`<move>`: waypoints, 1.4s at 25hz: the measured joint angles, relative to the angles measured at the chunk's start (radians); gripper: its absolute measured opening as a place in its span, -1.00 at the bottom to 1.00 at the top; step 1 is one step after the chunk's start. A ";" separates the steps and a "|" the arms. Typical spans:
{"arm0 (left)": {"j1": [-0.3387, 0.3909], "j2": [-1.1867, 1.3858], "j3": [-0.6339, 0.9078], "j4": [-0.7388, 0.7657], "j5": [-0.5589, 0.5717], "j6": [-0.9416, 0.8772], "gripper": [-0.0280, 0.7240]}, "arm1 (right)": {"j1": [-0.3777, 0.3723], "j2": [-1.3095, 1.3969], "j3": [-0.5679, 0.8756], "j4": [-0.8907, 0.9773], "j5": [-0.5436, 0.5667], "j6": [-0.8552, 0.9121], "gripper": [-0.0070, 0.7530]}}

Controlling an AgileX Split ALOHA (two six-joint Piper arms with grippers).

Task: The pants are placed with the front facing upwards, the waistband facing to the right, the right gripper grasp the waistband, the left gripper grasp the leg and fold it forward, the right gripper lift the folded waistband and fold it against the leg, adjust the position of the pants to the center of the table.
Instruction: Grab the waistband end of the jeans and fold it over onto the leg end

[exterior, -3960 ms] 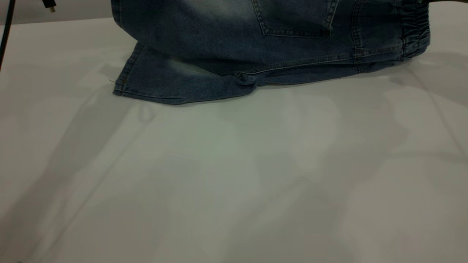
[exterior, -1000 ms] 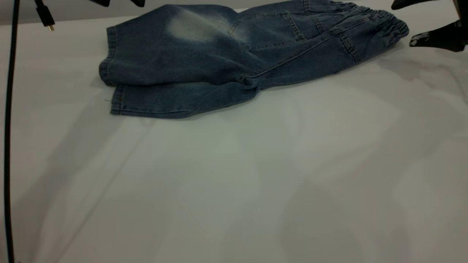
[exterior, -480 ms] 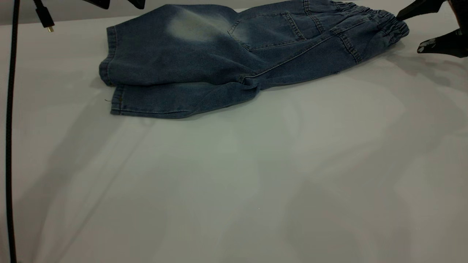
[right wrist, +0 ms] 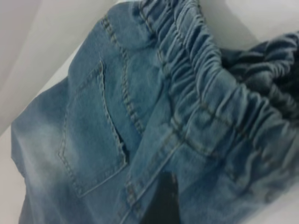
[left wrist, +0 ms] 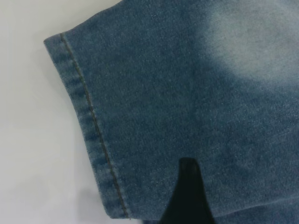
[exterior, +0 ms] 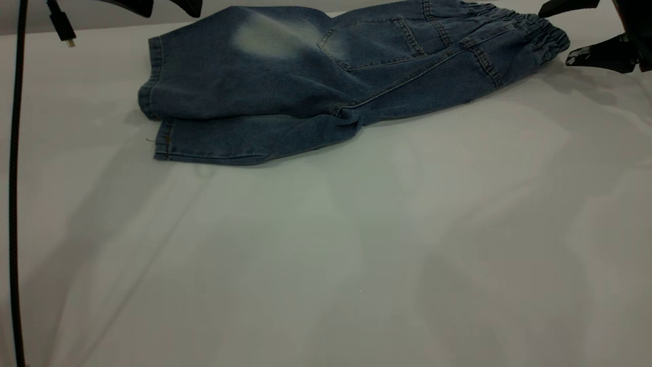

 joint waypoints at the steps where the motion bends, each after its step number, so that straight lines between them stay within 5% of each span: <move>1: 0.000 0.000 0.000 0.000 0.000 0.000 0.44 | 0.000 0.007 -0.008 0.000 0.004 0.000 0.62; 35: 0.000 0.000 0.000 0.000 -0.002 -0.002 0.44 | 0.025 0.212 -0.264 -0.028 0.175 0.022 0.54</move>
